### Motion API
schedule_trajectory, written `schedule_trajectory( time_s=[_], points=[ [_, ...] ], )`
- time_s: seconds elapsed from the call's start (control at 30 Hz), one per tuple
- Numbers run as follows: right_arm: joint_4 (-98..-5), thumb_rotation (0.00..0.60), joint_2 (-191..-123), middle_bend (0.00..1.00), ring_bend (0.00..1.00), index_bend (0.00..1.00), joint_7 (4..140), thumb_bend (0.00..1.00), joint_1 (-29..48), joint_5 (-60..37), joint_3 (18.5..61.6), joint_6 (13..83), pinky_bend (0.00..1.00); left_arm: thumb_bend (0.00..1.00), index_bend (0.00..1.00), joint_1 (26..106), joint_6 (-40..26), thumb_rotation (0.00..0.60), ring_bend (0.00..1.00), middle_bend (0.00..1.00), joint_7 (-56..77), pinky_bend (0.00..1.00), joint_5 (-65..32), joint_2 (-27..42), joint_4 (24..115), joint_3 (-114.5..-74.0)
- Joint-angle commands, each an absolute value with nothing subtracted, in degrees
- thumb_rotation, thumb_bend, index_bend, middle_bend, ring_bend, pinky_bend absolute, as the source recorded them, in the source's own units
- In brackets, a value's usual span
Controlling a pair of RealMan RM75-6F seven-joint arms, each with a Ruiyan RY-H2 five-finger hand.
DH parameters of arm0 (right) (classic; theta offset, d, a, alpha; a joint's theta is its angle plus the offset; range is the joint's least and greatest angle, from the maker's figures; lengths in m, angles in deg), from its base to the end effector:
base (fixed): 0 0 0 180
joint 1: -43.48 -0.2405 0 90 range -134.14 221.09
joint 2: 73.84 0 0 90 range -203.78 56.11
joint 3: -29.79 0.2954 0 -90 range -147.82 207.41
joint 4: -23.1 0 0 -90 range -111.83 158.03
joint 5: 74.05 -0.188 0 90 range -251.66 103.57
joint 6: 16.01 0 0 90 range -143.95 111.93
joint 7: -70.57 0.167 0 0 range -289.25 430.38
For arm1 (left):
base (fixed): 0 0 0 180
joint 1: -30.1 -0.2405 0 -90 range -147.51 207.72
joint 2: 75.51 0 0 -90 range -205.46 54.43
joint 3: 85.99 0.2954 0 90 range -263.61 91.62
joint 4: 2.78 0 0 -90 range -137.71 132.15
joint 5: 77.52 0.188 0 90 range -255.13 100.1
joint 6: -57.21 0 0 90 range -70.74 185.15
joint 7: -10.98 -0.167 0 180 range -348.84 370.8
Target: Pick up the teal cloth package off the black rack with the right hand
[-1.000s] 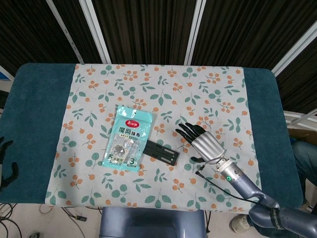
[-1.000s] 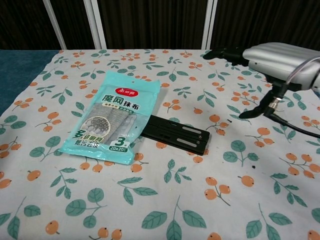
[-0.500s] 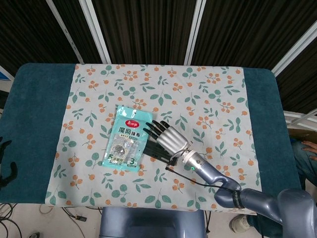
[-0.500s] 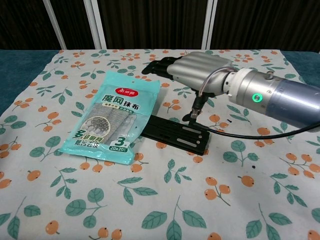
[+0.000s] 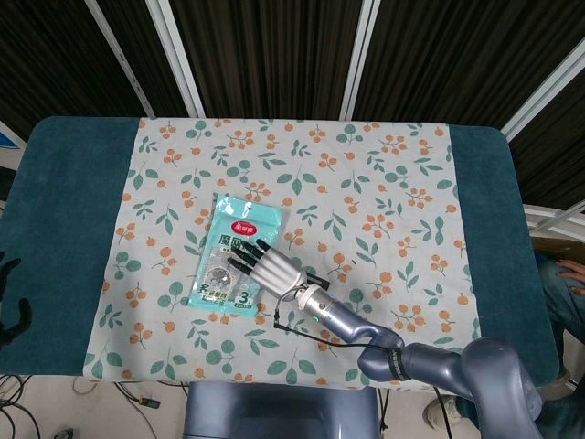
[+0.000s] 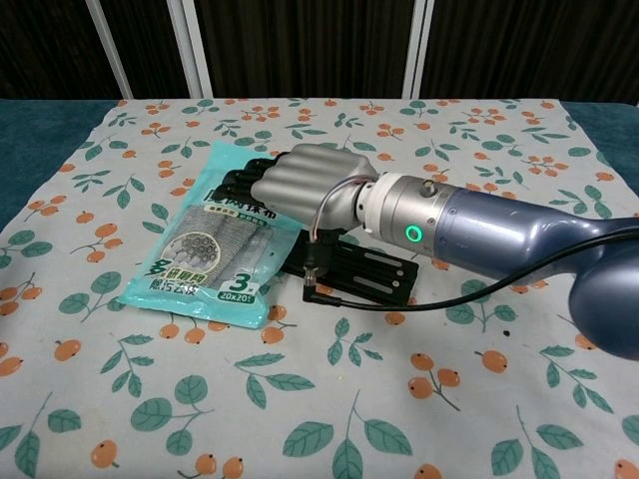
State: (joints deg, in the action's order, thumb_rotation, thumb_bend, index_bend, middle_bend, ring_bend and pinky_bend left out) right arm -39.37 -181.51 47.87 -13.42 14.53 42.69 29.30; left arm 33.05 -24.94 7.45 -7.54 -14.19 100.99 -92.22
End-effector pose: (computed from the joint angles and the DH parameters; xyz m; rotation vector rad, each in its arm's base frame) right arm -0.0421 -0.3865 -0.1179 2.2899 -0.2581 0.9924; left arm -0.3498 0.1965 0.2091 -1.1225 -1.1161 -0.8149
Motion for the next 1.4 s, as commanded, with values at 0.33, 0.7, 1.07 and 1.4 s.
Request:
schedule_trajectory(
  time_s=[0.33, 0.7, 1.07, 1.4],
  points=[
    [-36.1, 0.6, -184.92, 0.05, 0.05, 0.01, 44.25, 0.18, -18.13, 11.65, 44.22, 26.89, 0.19, 0.57, 0.13, 33.12, -24.78, 0.6, 0.0, 0.0, 7.29, 0.0, -8.19, -14.2, 101.23, -92.4],
    [-34.11, 0.6, -186.88, 0.05, 0.05, 0.01, 41.59, 0.18, -21.91, 8.37, 45.05, 23.7, 0.19, 0.57, 0.13, 33.15, -24.63, 0.6, 0.0, 0.0, 7.45, 0.0, -8.37, -14.31, 101.44, -92.41],
    [-31.77, 0.6, -187.93, 0.05, 0.05, 0.01, 33.16, 0.18, -24.58, 4.16, 45.0, 21.19, 0.19, 0.57, 0.13, 33.21, -24.43, 0.6, 0.0, 0.0, 7.62, 0.0, -8.54, -14.48, 101.65, -92.41],
    [-34.11, 0.6, -188.97, 0.16, 0.13, 0.11, 26.84, 0.17, -24.62, -2.05, 45.09, 20.82, 0.18, 0.57, 0.13, 33.16, -24.39, 0.6, 0.0, 0.0, 7.83, 0.0, -8.53, -14.57, 101.86, -92.34]
  ],
)
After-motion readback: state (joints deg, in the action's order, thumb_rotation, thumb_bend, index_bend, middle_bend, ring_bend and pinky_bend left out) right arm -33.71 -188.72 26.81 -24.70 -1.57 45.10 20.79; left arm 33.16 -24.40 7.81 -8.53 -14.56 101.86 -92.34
